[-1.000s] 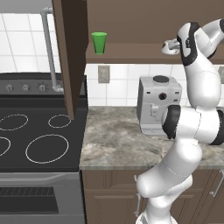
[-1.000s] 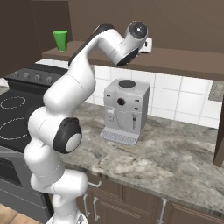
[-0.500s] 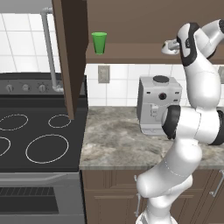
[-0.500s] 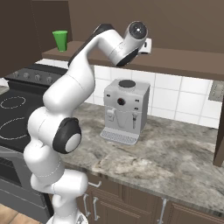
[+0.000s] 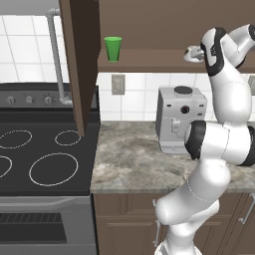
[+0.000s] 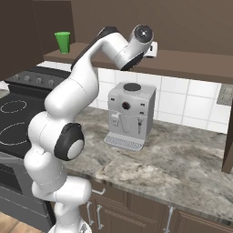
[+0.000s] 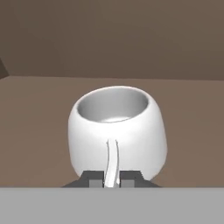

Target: There is a tray on the dining counter. Grab the cup, mug, and pitcher and place them on the tray. The pitcher may be placed next to the tray if it cannot fit the tray.

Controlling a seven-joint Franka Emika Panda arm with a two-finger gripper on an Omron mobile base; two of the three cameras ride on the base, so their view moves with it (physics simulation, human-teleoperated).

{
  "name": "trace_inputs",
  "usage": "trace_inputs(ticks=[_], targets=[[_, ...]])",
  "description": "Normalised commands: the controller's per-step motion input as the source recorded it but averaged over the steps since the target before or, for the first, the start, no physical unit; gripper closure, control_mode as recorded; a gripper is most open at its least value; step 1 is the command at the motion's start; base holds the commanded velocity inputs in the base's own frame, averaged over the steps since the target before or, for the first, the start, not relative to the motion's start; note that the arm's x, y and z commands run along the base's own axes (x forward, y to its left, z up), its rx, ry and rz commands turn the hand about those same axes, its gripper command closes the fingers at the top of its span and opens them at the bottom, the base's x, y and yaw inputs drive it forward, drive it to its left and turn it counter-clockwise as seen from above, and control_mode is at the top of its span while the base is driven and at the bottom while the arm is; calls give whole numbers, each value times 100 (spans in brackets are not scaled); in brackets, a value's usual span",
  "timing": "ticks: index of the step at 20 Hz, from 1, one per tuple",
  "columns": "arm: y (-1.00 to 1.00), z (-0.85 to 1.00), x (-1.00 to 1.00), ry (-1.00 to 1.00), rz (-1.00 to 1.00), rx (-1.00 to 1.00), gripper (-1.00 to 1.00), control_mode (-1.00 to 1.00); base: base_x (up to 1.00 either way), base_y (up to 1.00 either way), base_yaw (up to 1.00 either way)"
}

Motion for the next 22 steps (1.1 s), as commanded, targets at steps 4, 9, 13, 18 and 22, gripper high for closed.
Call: trace_inputs(ticks=[4, 9, 13, 18, 22], targets=[[0, -11, 2, 0, 0, 0, 100, -100, 0, 0, 0], [0, -4, -5, -1, 0, 0, 100, -100, 0, 0, 0], [0, 12, -39, -3, 1, 0, 100, -100, 0, 0, 0], [0, 20, -52, -1, 1, 0, 100, -100, 0, 0, 0], [4, 11, -66, 0, 4, 0, 100, -100, 0, 0, 0]])
